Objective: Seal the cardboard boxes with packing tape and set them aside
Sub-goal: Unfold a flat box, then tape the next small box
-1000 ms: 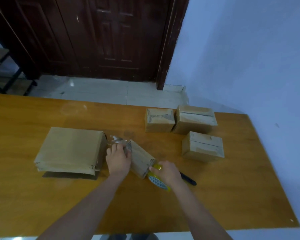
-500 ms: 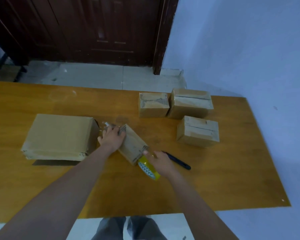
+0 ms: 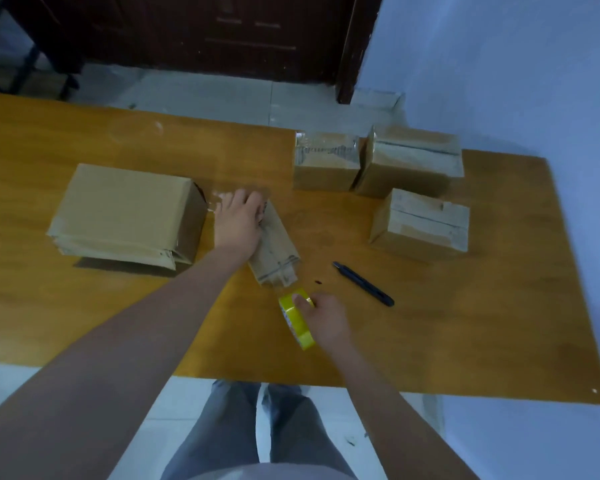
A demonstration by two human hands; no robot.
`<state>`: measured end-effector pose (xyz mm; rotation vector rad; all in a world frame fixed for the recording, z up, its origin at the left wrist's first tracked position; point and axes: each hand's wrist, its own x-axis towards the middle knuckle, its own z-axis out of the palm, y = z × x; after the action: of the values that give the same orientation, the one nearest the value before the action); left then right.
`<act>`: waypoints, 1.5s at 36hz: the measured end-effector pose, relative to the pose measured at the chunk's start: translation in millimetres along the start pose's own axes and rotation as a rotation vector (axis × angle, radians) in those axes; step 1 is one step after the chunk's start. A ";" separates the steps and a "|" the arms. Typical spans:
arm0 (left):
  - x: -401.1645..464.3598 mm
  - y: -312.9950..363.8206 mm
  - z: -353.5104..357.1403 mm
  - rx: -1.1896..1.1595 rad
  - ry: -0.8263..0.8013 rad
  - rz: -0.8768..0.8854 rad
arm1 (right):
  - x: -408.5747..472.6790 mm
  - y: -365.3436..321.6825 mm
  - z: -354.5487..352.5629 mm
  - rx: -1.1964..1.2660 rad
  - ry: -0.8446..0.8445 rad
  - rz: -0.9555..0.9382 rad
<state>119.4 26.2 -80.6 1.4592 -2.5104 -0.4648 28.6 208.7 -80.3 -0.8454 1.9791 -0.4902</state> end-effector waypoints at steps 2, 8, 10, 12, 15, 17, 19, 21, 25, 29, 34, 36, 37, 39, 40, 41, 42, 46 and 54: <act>-1.8 -1.2 2.1 -0.017 0.029 0.072 | -0.3 -3.3 -1.1 0.006 0.009 0.004; -8.7 12.7 -12.0 0.120 0.007 0.055 | 6.6 -5.8 5.3 0.143 -0.006 -0.023; -24.1 17.2 -17.1 0.151 0.035 0.135 | 10.6 -1.0 14.0 0.156 0.006 -0.020; -48.3 20.2 -16.5 0.155 0.054 0.260 | 12.6 1.5 20.4 0.218 0.018 -0.022; -80.1 17.8 -7.2 0.145 -0.038 0.289 | 11.0 -0.5 22.6 0.235 0.030 -0.042; -92.6 15.3 -1.4 0.131 -0.122 0.224 | 8.0 -0.6 21.9 0.259 0.032 -0.053; -100.0 16.4 1.7 0.176 -0.208 0.187 | 5.2 0.4 19.3 0.307 0.017 -0.042; -103.7 23.1 -0.5 0.200 -0.262 0.150 | 0.9 3.2 14.2 0.341 -0.008 -0.043; -103.2 32.6 -0.1 0.152 -0.334 0.065 | 2.9 18.3 -2.8 0.257 -0.065 -0.016; -100.8 35.0 -4.3 0.126 -0.332 0.045 | 30.0 49.9 -29.2 -0.209 0.284 -0.086; -100.9 35.0 -8.9 0.173 -0.367 0.065 | 54.2 83.2 -48.2 -0.653 0.352 -0.078; -100.2 34.5 -9.3 0.186 -0.381 0.064 | 57.2 88.0 -51.8 -0.675 0.355 -0.151; -99.5 34.6 -9.1 0.193 -0.385 0.063 | 57.5 88.2 -54.1 -0.651 0.345 -0.178; -98.0 35.4 -8.7 0.207 -0.391 0.065 | 55.5 86.6 -59.6 -0.554 0.317 -0.239; -97.5 35.3 -8.5 0.213 -0.392 0.065 | 53.0 84.1 -62.9 -0.492 0.305 -0.290; -97.0 35.1 -8.5 0.217 -0.395 0.064 | 49.3 79.7 -66.0 -0.443 0.301 -0.357; -97.0 34.8 -8.6 0.220 -0.399 0.062 | 44.0 73.6 -68.4 -0.424 0.308 -0.435; -99.7 33.0 -7.5 0.216 -0.399 0.058 | 25.4 46.1 -73.6 -0.598 0.443 -0.854; -102.1 31.8 -4.9 0.202 -0.377 0.049 | 30.4 25.5 -65.4 -0.664 0.356 -0.985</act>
<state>145.6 128.9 -65.9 1.4924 -2.9569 -0.5350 -47.8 204.7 -80.3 -2.3198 1.9372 -0.5447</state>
